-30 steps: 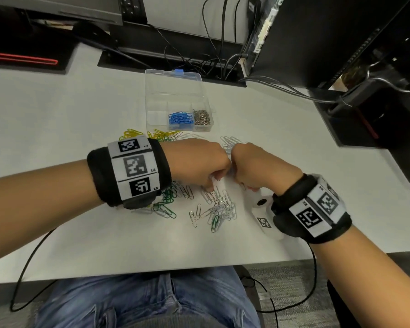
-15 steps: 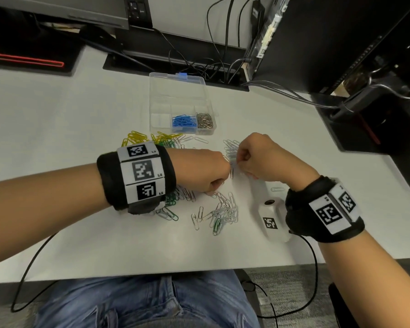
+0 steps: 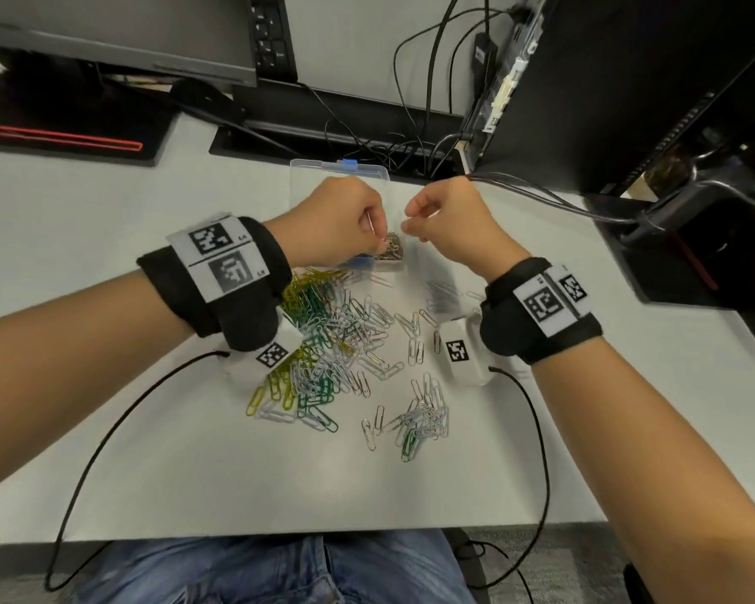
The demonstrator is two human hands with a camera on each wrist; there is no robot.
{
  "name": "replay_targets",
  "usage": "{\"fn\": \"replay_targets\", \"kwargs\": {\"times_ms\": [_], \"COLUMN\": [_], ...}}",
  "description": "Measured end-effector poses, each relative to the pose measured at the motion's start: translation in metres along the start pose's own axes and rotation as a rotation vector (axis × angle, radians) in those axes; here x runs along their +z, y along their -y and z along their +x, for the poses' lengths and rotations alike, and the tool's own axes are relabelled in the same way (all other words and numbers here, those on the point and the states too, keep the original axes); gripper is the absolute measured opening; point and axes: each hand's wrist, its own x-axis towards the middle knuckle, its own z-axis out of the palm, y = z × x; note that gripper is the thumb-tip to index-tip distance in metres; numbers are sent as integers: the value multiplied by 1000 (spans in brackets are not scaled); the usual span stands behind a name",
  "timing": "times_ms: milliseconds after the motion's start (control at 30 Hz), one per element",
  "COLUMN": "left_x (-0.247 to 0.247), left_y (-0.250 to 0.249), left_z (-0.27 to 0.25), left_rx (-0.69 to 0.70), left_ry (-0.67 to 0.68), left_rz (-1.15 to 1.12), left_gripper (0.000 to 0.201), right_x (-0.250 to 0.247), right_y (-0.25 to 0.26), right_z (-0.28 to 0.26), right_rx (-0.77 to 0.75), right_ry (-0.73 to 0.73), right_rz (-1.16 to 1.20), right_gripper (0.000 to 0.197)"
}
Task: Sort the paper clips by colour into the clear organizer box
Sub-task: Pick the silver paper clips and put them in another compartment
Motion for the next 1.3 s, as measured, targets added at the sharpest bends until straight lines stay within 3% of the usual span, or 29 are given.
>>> {"fn": "replay_targets", "kwargs": {"times_ms": [167, 267, 333, 500, 600, 733, 900, 1233, 1300], "left_x": [6, 12, 15, 34, 45, 54, 60, 53, 52], "left_y": [1, -3, -9, -21, -31, -38, -38, -34, -29], "left_z": [19, 16, 8, -14, -22, -21, -13, -14, -15], "left_rx": [-99, -27, 29, 137, 266, 382, 433, 391, 390], "left_ry": [-63, -56, 4, 274, 382, 444, 490, 608, 594], "left_rz": [-21, 58, 130, 242, 256, 320, 298, 330, 321], "left_gripper": [20, 19, 13, 24, 12, 11, 17, 19, 17], "right_x": [-2, -3, 0, 10, 10, 2, -23, -12, -8], "right_y": [-11, -18, -23, -23, -18, -17, -21, -29, -27], "right_z": [-19, -35, -42, -45, -46, -51, -62, -73, -72], "right_rx": [-5, 23, 57, 97, 88, 9, -20, -54, -32], "right_ry": [-3, 135, 241, 343, 394, 432, 318, 525, 557], "right_rz": [-202, -340, -415, -542, -579, -565, -405, -400, -423], "right_gripper": [11, 20, 18, 18, 16, 7, 14, 36, 28]}}
